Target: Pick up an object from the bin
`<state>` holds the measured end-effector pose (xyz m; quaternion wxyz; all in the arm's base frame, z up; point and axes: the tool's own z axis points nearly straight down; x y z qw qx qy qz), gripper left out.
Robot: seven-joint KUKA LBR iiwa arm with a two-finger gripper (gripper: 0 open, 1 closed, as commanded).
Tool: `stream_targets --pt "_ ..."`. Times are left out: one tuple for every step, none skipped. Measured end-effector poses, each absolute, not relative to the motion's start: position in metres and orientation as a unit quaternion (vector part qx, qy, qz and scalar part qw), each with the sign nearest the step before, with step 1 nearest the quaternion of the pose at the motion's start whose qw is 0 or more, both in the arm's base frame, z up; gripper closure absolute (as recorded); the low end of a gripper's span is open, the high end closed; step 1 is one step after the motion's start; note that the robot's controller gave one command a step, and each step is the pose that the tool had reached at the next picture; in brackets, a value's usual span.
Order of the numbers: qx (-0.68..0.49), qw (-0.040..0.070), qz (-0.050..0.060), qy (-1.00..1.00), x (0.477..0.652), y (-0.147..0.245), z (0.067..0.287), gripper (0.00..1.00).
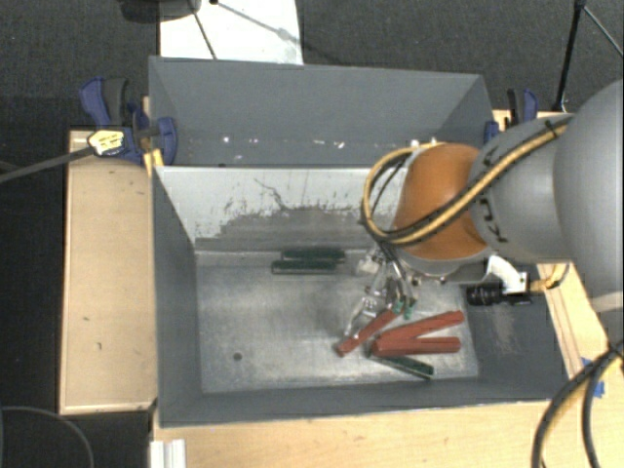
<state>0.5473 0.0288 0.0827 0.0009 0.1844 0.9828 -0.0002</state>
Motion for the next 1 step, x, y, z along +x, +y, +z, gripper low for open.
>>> stream_targets --pt "0.171 0.007 0.003 0.985 0.5039 -0.0054 0.0847 0.00"
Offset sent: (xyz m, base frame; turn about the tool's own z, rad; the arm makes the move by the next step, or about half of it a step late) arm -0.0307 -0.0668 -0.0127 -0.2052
